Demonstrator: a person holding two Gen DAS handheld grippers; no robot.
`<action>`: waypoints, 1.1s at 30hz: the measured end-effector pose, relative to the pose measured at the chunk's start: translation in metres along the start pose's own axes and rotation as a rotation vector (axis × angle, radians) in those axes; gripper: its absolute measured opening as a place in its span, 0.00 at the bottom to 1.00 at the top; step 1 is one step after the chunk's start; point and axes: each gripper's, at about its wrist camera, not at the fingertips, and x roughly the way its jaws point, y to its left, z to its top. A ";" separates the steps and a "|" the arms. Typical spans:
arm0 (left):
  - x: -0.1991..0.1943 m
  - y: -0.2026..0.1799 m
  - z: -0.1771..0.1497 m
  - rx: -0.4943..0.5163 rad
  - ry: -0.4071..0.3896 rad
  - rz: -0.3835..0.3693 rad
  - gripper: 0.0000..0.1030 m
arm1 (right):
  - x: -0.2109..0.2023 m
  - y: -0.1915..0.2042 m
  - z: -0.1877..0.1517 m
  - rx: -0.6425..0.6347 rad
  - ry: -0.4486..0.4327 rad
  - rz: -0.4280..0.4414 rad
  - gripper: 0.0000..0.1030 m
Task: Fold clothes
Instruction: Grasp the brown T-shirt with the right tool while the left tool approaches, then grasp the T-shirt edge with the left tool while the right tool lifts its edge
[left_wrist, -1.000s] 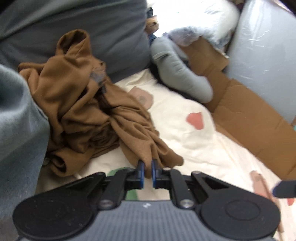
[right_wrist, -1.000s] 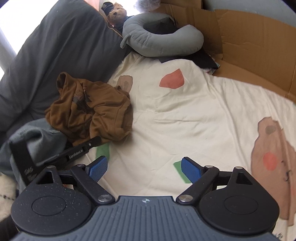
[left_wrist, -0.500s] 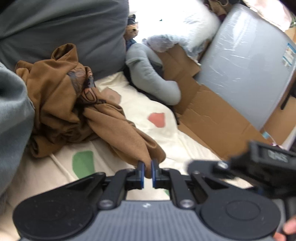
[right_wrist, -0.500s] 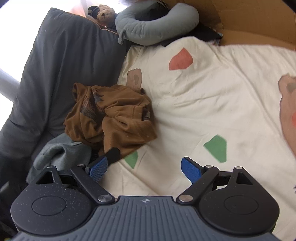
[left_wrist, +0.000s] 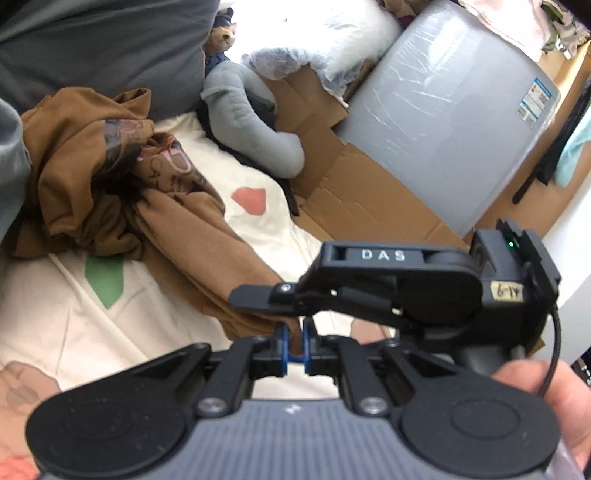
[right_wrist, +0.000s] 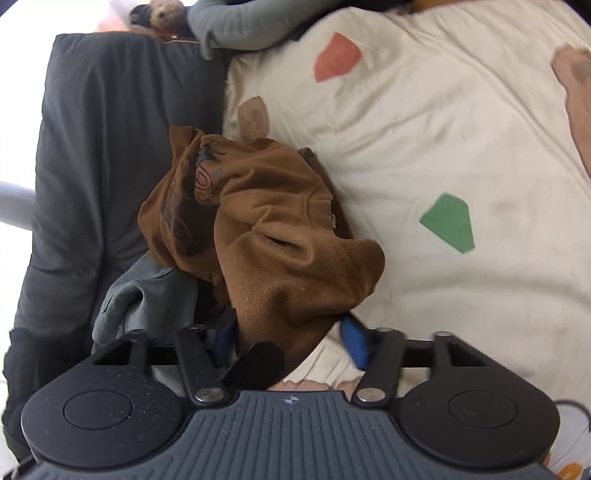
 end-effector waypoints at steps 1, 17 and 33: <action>0.000 0.000 -0.001 0.001 0.007 0.004 0.07 | -0.001 -0.002 0.000 0.008 -0.002 0.008 0.38; -0.007 0.046 0.005 0.016 0.050 0.260 0.57 | -0.062 -0.008 0.025 -0.088 -0.169 -0.077 0.07; 0.033 0.096 0.031 0.024 0.019 0.409 0.75 | -0.144 -0.039 0.064 -0.151 -0.258 -0.242 0.06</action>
